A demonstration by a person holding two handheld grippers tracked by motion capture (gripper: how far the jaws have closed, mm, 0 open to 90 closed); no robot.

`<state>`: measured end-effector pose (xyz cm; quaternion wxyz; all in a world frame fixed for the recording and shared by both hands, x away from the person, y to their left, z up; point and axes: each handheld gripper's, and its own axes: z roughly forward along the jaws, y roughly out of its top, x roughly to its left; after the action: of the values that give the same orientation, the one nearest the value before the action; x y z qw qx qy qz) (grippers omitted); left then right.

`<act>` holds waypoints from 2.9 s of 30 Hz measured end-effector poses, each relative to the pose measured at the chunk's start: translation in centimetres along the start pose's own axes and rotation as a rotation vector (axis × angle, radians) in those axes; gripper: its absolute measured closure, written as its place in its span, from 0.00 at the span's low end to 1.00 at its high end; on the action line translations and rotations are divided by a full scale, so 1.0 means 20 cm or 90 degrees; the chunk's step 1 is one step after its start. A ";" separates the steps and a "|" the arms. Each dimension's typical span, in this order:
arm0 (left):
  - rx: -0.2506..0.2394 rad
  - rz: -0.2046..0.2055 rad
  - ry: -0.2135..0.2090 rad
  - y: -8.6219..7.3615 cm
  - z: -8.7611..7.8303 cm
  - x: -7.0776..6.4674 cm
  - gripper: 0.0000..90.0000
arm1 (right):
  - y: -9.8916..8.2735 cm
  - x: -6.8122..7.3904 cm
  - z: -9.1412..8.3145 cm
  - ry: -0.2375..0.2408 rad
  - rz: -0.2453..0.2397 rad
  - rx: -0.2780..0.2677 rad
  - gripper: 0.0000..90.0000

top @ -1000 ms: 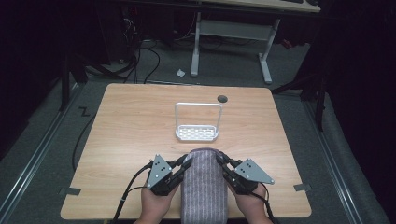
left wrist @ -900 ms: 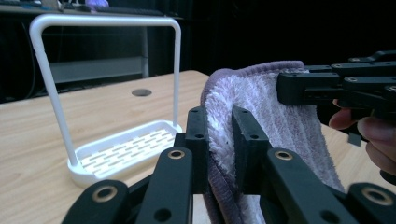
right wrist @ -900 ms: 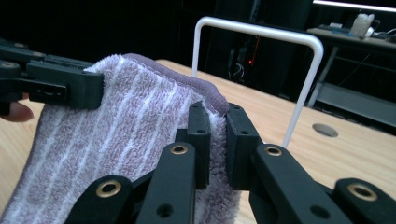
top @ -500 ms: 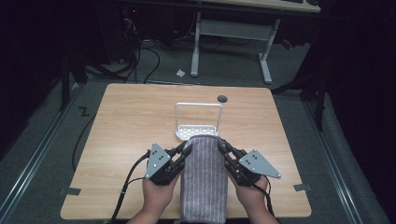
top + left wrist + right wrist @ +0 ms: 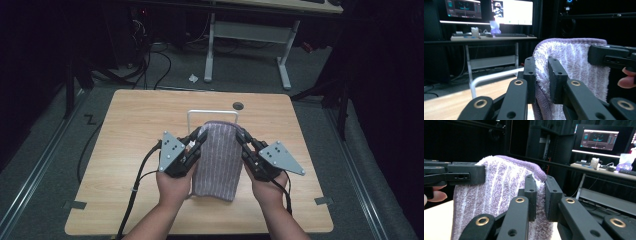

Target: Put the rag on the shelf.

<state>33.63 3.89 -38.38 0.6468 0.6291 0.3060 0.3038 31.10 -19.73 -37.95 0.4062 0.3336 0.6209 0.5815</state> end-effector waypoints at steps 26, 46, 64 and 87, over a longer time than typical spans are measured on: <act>-0.009 0.012 -0.027 0.25 0.24 0.21 0.87 | 0.26 -0.17 0.27 -0.020 0.019 -0.024 0.92; -0.001 0.030 0.021 0.26 0.49 0.45 0.87 | 0.26 -0.31 0.65 -0.015 0.051 -0.004 0.91; 0.139 -0.012 0.052 0.12 0.79 0.62 0.86 | 0.14 -0.47 0.96 -0.022 0.025 0.135 0.91; 0.191 -0.043 0.061 0.09 0.75 0.60 0.54 | 0.06 -0.40 1.02 -0.002 -0.012 0.205 0.58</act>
<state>52.76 3.92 -36.35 0.5401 0.6929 0.3994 0.2622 52.78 -17.57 -35.67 0.3542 0.3896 0.7083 0.4702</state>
